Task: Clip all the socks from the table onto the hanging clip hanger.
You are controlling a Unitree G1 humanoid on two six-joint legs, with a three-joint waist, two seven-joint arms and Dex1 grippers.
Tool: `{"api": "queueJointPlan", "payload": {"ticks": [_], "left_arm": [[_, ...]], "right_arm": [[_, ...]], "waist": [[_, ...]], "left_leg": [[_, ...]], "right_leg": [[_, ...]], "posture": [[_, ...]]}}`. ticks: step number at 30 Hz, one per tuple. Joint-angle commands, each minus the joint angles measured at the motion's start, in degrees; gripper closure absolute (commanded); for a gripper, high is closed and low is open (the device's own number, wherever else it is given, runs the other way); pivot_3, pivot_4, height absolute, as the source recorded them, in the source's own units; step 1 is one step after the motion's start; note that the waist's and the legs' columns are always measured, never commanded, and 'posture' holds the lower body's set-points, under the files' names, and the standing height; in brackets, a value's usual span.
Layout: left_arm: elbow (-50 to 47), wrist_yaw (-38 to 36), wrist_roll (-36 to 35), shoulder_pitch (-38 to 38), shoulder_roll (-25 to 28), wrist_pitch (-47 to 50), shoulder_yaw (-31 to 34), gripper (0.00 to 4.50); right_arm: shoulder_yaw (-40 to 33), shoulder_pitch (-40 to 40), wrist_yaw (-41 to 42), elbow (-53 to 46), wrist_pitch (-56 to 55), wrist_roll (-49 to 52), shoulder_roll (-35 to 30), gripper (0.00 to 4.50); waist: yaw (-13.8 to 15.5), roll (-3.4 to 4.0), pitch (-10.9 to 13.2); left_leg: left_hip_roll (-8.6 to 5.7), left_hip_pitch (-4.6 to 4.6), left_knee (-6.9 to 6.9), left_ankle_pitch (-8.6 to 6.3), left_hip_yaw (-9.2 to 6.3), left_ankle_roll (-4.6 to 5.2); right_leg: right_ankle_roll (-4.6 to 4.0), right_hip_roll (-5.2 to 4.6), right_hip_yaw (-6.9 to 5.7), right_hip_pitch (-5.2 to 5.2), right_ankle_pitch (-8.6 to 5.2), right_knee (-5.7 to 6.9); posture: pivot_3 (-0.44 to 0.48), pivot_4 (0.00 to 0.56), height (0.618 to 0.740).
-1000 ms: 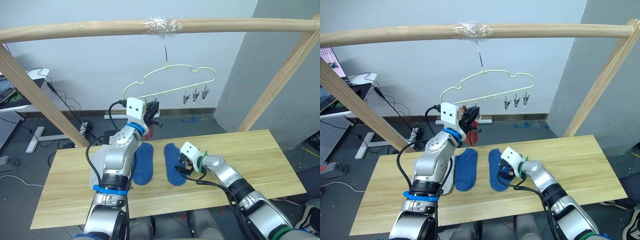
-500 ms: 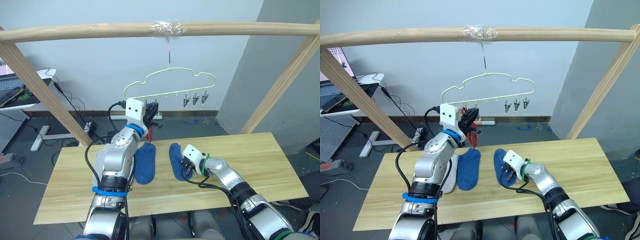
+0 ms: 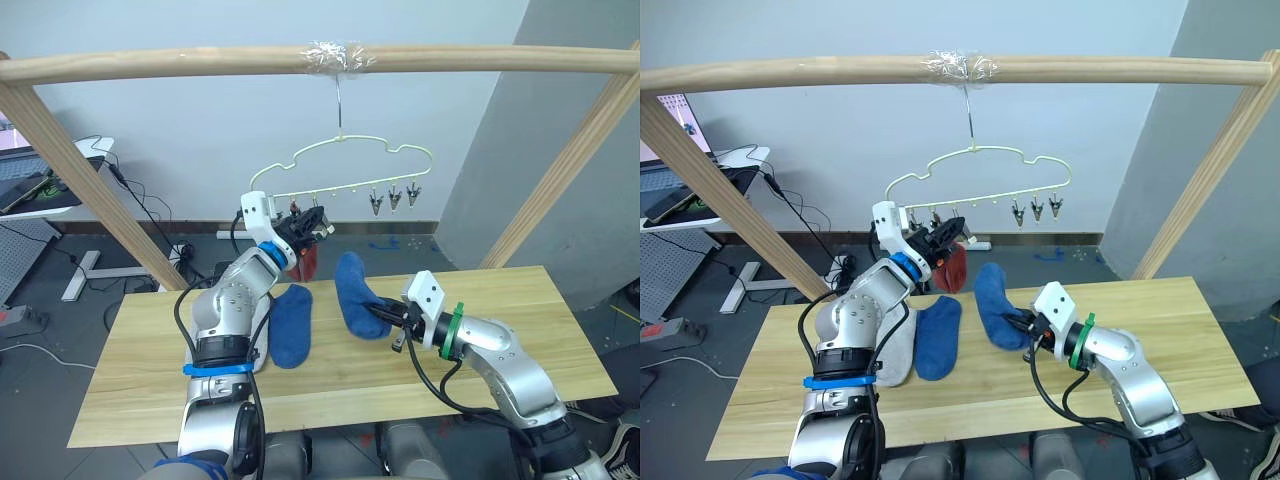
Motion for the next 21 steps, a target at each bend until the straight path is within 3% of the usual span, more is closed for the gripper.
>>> {"api": "queueJointPlan", "payload": {"ticks": [1,5,21], "left_arm": [[0.71,2.52,-5.34,-0.27,-0.32,5.69,2.83,4.44],[0.86,5.52,-10.43,-1.12,-1.74,8.35,5.39,4.44],[0.07,8.26,-15.23,-1.77,-1.48,9.28,5.20,4.44]], "right_arm": [[-1.33,-0.43,-0.59,-3.71,0.00,2.44,0.49,4.47],[-1.39,-1.20,-2.48,-3.70,0.03,3.21,2.35,4.47],[-1.35,-2.84,-4.11,-3.04,1.41,5.55,4.34,4.47]], "waist": [[-0.04,0.00,0.00],[-0.03,0.00,0.00],[0.19,-0.01,0.01]], "left_leg": [[0.00,0.00,-0.01,0.00,0.01,0.00],[0.00,-0.01,-0.01,0.00,0.02,0.00],[0.00,-0.11,-0.05,-0.01,0.03,-0.02]], "right_leg": [[0.00,0.00,0.01,-0.01,0.00,-0.01],[0.00,0.00,0.02,-0.03,0.00,-0.02],[-0.01,0.00,0.01,-0.09,0.00,-0.11]], "posture": [[-0.170,0.156,0.740],[-0.172,0.153,0.740],[-0.166,0.149,0.740]]}}
